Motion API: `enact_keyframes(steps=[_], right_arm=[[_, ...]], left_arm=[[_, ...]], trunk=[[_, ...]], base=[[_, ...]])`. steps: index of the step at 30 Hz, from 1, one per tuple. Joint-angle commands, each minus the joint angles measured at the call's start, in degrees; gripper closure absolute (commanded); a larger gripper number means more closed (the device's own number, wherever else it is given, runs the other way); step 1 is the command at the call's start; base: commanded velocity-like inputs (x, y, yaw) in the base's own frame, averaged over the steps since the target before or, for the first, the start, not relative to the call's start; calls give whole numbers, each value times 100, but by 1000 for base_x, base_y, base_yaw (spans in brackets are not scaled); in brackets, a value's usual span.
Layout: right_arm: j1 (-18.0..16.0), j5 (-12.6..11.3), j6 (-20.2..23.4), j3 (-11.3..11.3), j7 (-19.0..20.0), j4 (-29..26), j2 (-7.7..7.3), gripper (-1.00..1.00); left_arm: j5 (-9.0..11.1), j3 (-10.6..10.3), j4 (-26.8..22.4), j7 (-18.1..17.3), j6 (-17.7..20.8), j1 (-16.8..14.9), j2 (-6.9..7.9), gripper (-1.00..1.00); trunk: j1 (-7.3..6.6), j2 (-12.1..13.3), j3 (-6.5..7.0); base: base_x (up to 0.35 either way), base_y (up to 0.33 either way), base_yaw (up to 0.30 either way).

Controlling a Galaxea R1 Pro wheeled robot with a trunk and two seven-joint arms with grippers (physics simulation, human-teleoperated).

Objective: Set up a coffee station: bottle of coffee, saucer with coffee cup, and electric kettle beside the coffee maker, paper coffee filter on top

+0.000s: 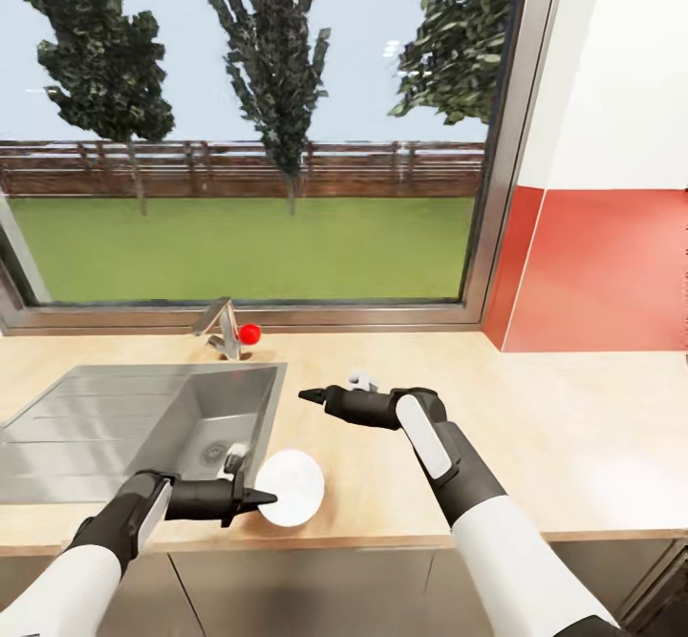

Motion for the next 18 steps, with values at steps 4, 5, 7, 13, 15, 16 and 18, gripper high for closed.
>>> enact_keyframes(steps=[4, 5, 7, 13, 15, 16, 18], right_arm=[[-5, 41, 21, -6, 47, -2, 2, -100], [-6, 38, 21, -4, 50, -4, 2, -100], [-5, 35, 21, -5, 55, -9, 2, -100], [-7, 30, 21, 20, 58, 3, 2, -100], [-8, 46, 21, 37, 58, 12, 2, -100], [-7, 48, 21, 45, 58, 16, 2, -100], [-5, 50, 21, 57, 58, 21, 2, -100]], left_arm=[[-27, 29, -69, -46, 58, -11, 39, 100], [-23, 32, -161, -47, 68, -8, 42, 100], [-18, 43, -353, -48, 91, 2, 50, 100], [-13, 83, -476, -290, 110, 9, 500, 100], [-10, 89, -502, -484, 116, 5, 758, 100], [-8, 94, -509, -588, 119, 4, 897, 100], [-5, 101, -516, -825, 120, -2, 1198, 100]], trunk=[[0, -14, -14], [0, -14, -14], [0, -14, -14], [0, -14, -14], [0, -14, -14], [0, -14, -14], [0, -14, -14]], base=[[-335, 57, 0], [-335, 70, 0], [-335, 84, 0], [-335, 104, 0], [-328, 157, 0], [-322, 171, 0], [-319, 179, 0]])
